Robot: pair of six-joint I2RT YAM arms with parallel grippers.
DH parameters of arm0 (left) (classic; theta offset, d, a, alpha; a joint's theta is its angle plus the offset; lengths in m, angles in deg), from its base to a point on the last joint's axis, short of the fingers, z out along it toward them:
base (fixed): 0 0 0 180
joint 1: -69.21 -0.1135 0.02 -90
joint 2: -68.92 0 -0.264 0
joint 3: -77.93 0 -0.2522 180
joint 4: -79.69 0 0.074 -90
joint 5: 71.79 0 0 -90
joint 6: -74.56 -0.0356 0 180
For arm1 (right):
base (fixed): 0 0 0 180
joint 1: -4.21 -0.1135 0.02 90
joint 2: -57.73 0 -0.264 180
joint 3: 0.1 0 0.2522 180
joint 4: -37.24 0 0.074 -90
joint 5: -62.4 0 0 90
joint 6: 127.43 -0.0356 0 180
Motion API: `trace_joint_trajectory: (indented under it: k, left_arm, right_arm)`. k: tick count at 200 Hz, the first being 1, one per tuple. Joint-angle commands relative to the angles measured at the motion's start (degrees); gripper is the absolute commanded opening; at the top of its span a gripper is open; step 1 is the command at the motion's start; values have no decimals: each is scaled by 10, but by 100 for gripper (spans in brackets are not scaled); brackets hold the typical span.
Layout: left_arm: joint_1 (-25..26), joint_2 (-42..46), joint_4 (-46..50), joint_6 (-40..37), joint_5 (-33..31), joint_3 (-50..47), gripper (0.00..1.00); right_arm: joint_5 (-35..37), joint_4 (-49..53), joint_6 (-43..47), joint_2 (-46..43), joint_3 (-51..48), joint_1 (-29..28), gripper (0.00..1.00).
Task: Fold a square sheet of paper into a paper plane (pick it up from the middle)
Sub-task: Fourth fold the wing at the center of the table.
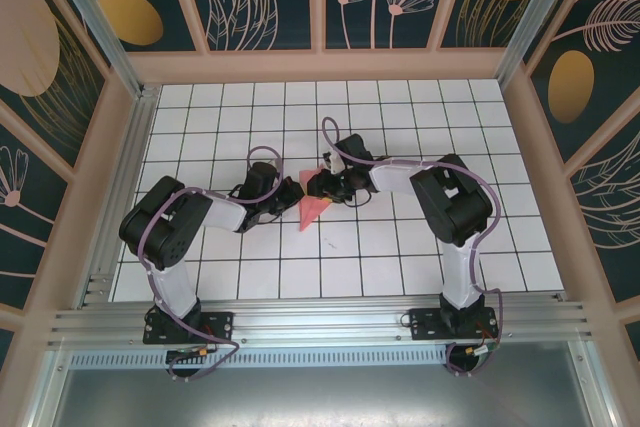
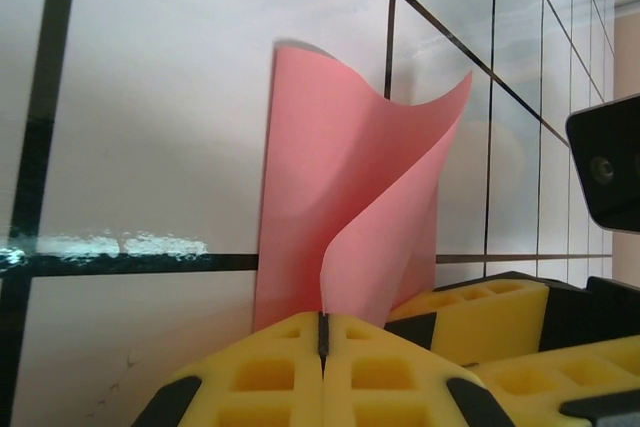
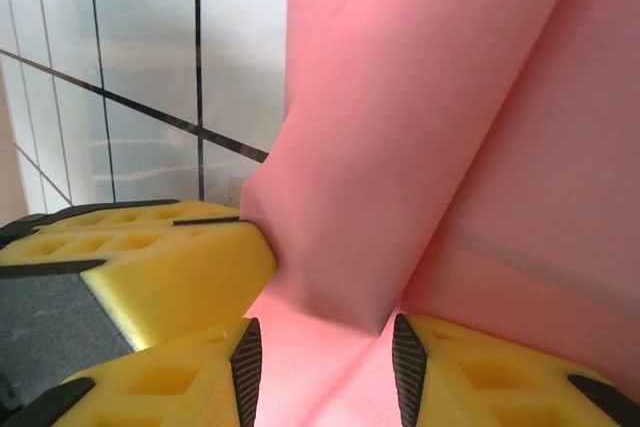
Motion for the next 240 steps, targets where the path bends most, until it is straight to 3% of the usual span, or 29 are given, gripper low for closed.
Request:
trace_joint_trajectory:
  k: [1,143,240]
  left_arm:
    - [-2,-1,7,-12,-22,-5,1]
    - [-2,-21,-5,-15,-6,-5,0]
    - [-2,22,7,-17,2,-3,16]
  right_arm:
    - [23,11,15,31,-28,2,43]
    - [142,99,53,59,0,-14,35]
    - [199,121,69,71,2,-27,28]
